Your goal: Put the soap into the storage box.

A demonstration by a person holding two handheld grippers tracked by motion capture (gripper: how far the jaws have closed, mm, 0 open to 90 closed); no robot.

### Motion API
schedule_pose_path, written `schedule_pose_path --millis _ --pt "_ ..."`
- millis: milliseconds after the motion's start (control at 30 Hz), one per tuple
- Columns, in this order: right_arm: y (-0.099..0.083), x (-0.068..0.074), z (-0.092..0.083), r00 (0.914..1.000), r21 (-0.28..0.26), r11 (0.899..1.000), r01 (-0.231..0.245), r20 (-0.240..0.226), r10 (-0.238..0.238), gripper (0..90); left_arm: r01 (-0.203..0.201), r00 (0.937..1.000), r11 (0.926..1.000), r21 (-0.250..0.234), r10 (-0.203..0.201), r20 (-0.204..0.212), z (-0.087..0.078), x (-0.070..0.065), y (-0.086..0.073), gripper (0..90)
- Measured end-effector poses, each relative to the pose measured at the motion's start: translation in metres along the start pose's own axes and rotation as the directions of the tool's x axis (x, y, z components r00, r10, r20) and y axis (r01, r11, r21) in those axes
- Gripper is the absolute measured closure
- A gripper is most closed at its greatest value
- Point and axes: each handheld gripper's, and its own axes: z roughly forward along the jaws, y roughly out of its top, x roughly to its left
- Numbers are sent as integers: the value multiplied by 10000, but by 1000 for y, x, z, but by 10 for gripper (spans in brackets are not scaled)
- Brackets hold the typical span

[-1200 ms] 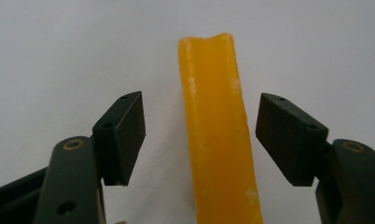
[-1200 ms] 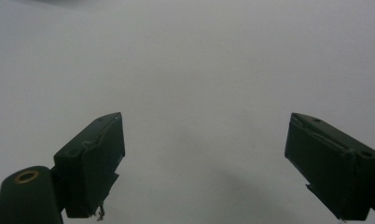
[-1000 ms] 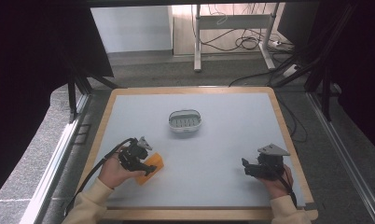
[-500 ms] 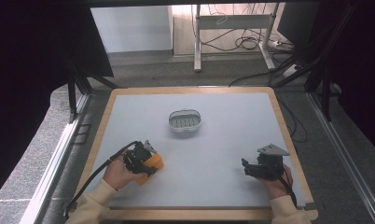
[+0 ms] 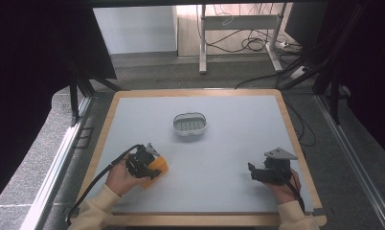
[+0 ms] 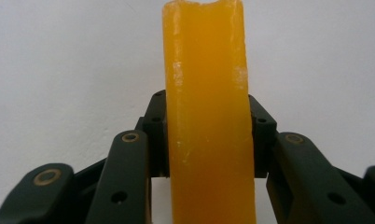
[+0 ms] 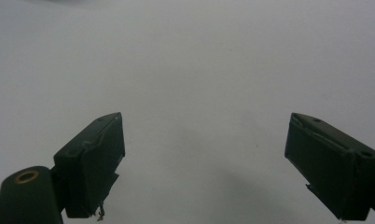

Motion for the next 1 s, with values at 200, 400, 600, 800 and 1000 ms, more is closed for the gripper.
schedule_pose_path --millis 200,400,600,800,1000 --pt "0 1 0 10000 3 10000 17 8 -17 123 48 9999 9993 -382 -42 167 -11 2 -1 618" --pt "1 1 0 10000 -33 10000 11 24 -11 123 -6 10000 9972 -744 6 -1 -17 3 -1 619" --pt "0 1 0 10000 -1 10000 24 17 -24 123 8 10000 9960 -899 -10 -12 -23 5 -2 619" --pt "0 1 0 10000 5 10000 20 28 -20 123 0 10000 9960 -899 -1 -5 -26 8 -3 619" --pt "0 1 0 10000 15 10000 24 40 -24 123 13 10000 9948 -1020 -18 -42 -27 8 -4 619"
